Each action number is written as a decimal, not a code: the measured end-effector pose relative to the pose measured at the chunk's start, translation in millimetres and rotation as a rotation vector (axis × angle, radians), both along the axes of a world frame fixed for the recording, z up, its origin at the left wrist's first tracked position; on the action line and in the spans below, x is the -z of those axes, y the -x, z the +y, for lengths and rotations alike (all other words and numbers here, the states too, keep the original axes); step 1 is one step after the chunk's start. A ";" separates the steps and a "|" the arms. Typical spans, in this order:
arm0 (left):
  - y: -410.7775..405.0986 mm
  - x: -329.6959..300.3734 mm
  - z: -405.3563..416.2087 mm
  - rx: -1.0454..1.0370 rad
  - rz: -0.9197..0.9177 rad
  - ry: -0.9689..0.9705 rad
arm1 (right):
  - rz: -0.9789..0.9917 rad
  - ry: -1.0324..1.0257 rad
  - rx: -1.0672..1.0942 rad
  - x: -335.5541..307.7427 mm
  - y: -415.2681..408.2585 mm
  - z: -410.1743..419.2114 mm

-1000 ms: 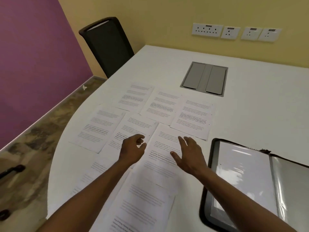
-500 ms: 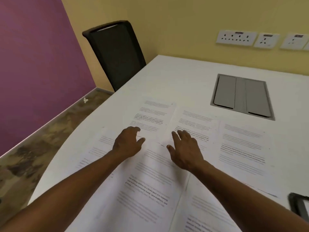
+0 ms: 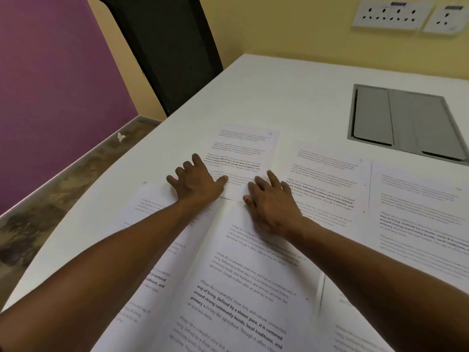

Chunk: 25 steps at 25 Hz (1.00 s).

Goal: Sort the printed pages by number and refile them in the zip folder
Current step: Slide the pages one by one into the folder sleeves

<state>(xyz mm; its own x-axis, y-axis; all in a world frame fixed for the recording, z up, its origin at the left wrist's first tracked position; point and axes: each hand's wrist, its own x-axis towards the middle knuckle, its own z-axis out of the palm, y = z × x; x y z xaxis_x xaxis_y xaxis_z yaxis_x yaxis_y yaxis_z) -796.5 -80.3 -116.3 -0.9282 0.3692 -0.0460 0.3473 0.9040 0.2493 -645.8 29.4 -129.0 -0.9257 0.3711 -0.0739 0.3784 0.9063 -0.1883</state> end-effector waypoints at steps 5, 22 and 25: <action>-8.7 -12.2 17.3 -0.061 -0.131 -0.309 | -0.013 0.045 -0.014 4.8 4.8 -1.4; -171.7 -72.4 -36.8 -0.120 -0.574 -1.161 | 0.785 1.340 0.750 -78.1 -121.5 -23.9; -215.6 -82.6 -52.8 -0.114 -0.684 -1.218 | 0.807 1.273 0.722 -86.1 -183.3 -32.7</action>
